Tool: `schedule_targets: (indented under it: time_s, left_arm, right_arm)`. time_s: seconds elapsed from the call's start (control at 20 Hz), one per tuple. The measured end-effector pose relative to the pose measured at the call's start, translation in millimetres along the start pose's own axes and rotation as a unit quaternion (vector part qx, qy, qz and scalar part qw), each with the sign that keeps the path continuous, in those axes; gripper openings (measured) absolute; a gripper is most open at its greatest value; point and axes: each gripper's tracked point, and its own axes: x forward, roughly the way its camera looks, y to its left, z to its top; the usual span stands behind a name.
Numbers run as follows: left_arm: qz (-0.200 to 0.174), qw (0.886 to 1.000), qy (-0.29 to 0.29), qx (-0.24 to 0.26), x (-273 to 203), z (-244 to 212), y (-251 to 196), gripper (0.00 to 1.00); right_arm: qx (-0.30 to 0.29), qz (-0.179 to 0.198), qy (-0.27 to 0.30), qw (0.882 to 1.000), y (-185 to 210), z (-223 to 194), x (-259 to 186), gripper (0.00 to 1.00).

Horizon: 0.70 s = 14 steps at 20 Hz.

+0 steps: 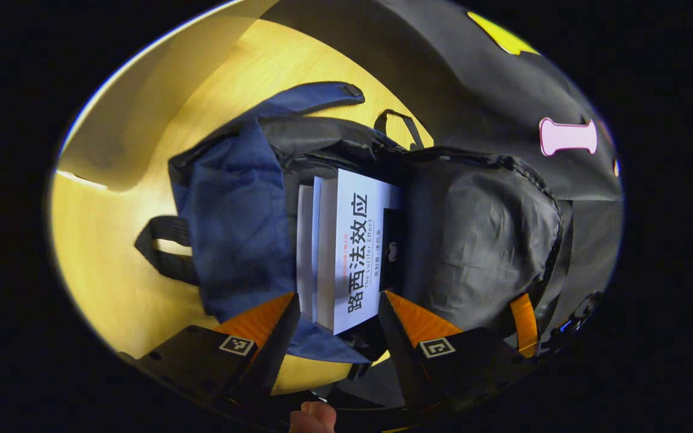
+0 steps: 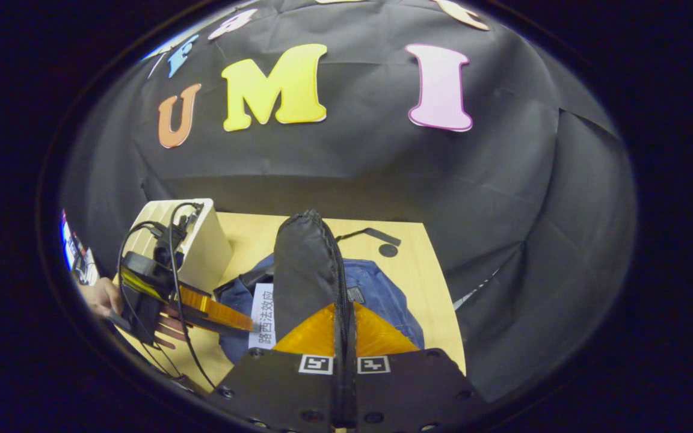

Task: Open the schoolbag, grab two books from the bookshelf and put them into the schoolbag.

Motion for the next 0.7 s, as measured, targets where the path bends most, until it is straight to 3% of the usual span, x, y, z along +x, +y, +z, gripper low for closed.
schedule_targets:
  time_s: [0.45, 0.7]
  left_arm:
    - [0.083, 0.995, -0.018, 0.056, -60.8, -3.0, 28.6, 0.84]
    - [0.134, 0.985, -0.038, 0.105, -110.5, -2.2, 44.8, 0.84]
  right_arm:
    - [-0.006, 0.005, -0.013, 1.000, 26.4, 4.1, -10.7, 0.02]
    - [-0.010, 0.012, -0.022, 1.000, 51.5, 6.1, -19.3, 0.00]
